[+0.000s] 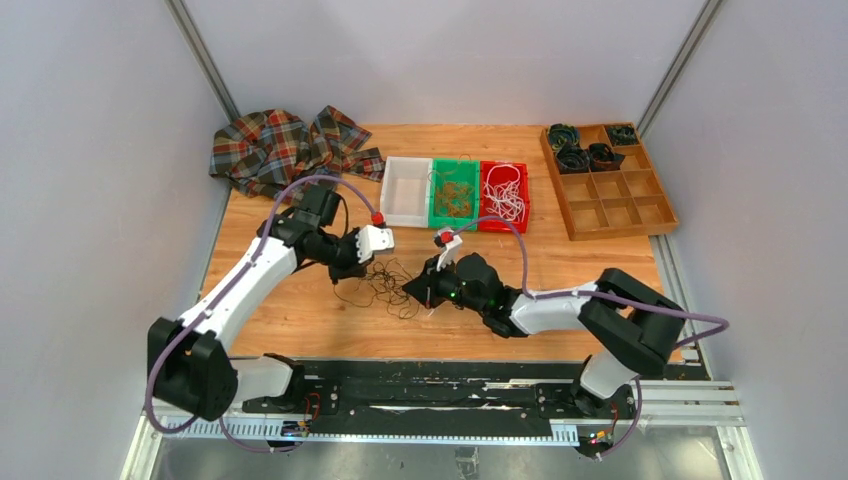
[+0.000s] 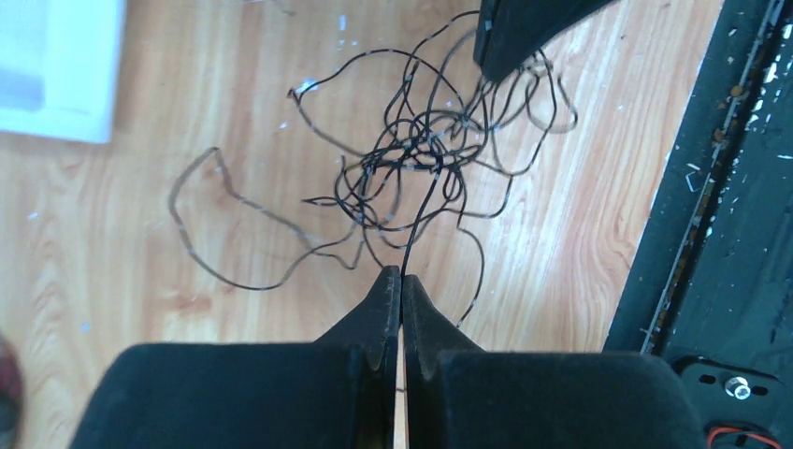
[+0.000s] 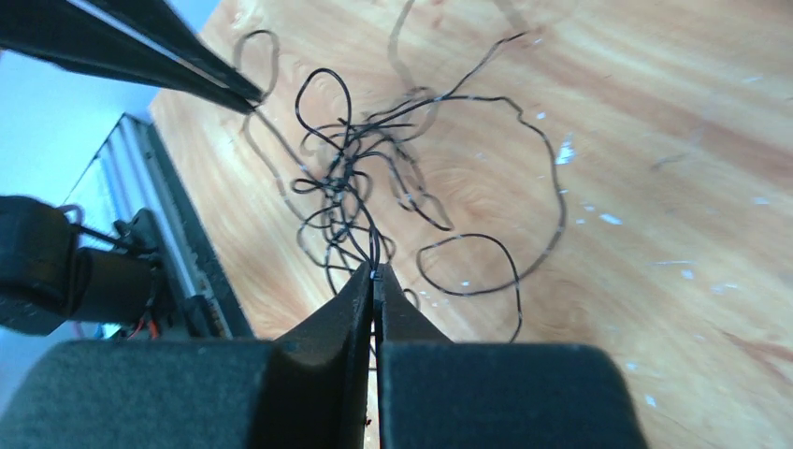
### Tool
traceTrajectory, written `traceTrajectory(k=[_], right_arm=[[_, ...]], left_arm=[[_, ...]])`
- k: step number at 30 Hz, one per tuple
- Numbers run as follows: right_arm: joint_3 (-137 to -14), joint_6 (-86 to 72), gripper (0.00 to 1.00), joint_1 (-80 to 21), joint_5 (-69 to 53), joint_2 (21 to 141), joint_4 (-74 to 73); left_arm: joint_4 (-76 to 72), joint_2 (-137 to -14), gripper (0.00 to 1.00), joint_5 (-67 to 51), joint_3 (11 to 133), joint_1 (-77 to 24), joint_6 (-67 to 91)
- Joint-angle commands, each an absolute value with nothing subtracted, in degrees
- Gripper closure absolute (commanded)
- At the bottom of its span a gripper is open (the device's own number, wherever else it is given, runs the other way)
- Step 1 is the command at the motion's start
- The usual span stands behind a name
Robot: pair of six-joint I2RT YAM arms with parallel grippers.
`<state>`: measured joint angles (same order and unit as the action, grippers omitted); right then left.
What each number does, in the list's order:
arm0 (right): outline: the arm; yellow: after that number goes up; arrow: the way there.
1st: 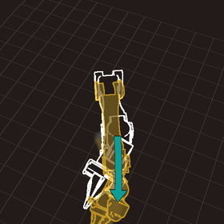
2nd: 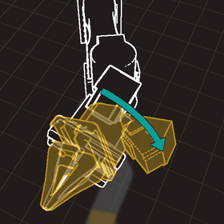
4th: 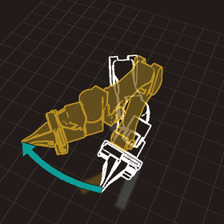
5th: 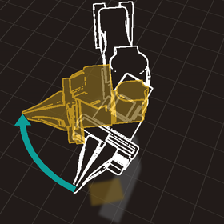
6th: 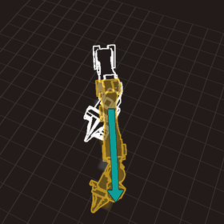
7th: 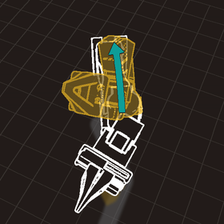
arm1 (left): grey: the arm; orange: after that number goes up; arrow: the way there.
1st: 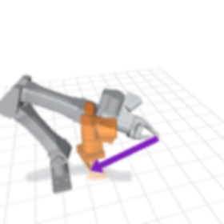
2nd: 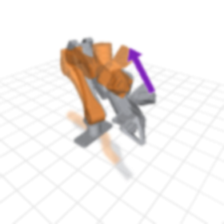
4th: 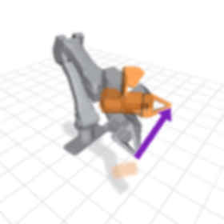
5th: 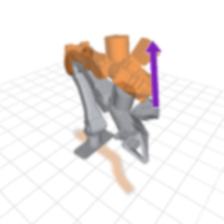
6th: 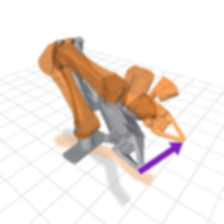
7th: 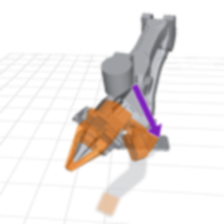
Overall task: Untangle the cables
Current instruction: Untie the cable.
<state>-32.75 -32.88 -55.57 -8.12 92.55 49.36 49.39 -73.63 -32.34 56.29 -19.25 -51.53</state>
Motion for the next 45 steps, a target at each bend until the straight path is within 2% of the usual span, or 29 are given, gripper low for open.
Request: traceTrajectory(k=[1,9,14,21,26,32,39,45], right_arm=[[-32.05,-28.68,1.0,-54.9,3.01,87.71,37.66],[-32.83,-25.82,0.99,-54.92,11.33,80.28,24.5],[-31.9,-26.7,0.99,-54.89,18.15,75.01,16.61],[-27.77,-27.74,0.99,-52.91,22.01,62.08,13.61],[-27.84,-29.62,0.99,-45.55,18.41,50.45,8.24],[-33.74,-24.88,0.99,-37.39,20.69,42.38,-3.33],[-41.98,-20.35,0.99,-19.93,17.35,40.96,-11.63],[-47.22,-19.06,0.99,-8.97,18.33,41.14,-16.58]], left_arm=[[51.81,-68.5,0.99,-26.58,58.22,-19.41,-49.83],[54.5,-64.21,0.99,-20.4,59.66,-18.5,-50.16],[54.72,-62.12,0.99,-17.79,60.59,-12.81,-52.81],[54.84,-61.23,0.99,-14.18,61.1,-8.5,-56.1],[53.23,-60.07,0.99,-11.03,59.63,-8.26,-57.94],[49.17,-59.14,0.99,-3.0,55.26,-7.74,-63.73],[46.71,-59.39,0.99,-0.21,51.19,-5.93,-67.66],[41.93,-59.57,0.99,3.99,46.34,-3.82,-72.47]])
